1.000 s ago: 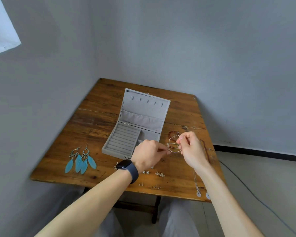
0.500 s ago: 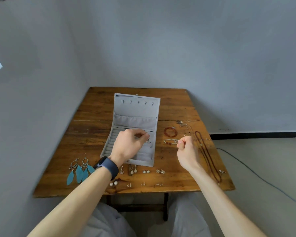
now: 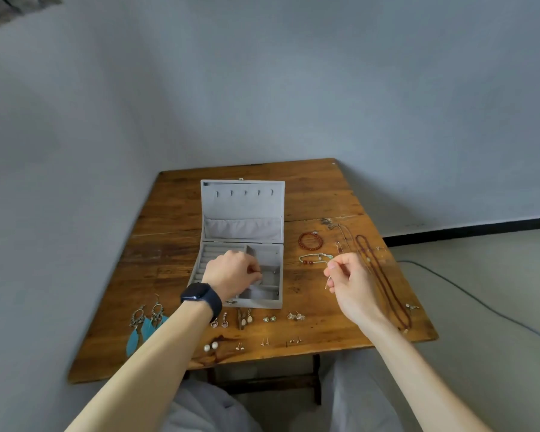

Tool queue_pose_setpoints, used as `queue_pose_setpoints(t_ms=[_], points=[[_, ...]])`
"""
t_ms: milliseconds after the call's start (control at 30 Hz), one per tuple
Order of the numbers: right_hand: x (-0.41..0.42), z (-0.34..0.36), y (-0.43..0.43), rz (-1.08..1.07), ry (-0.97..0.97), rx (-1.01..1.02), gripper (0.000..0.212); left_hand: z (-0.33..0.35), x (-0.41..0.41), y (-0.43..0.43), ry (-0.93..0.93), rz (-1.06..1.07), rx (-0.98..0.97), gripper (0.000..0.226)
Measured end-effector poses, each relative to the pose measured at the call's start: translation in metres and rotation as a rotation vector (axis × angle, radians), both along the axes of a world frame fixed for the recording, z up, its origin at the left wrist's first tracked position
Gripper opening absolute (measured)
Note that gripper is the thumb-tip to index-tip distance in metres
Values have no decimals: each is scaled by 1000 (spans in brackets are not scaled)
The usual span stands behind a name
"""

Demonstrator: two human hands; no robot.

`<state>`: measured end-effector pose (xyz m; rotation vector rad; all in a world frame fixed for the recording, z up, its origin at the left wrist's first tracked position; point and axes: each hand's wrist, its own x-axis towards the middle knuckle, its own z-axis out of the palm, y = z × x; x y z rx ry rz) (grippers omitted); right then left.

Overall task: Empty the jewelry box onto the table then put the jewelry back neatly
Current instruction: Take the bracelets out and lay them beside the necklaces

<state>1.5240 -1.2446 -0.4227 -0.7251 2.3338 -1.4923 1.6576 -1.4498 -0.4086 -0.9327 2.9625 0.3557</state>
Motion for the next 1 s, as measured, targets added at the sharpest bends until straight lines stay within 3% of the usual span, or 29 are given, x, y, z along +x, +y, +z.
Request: queue_pose_setpoints(t_ms=[100,267,367,767,833,900,1000], points=[[2,-4,4,18,-38,-7,5,-2,-8,-2,-46,7,-45,26],[5,-8,12,53,-65,1,4,-10,-27,-6,34,-27,-130,24],[6,-9,16,73,-76,-8,5,-19,-35,-13,-130,-91,-243,33],[0,-5,23,60,-162,-29,5,-33,-30,-26,5,-1,-48,21],[-3,1,24,95,-198,-37,7,-27,-32,-23,-30,14,7,30],[-6,9,26,147,-243,-70,9,-19,-34,-13,-36,16,45,55],[-9,21,29,232,-247,-75,13,0,-39,21,100,-50,34,69]])
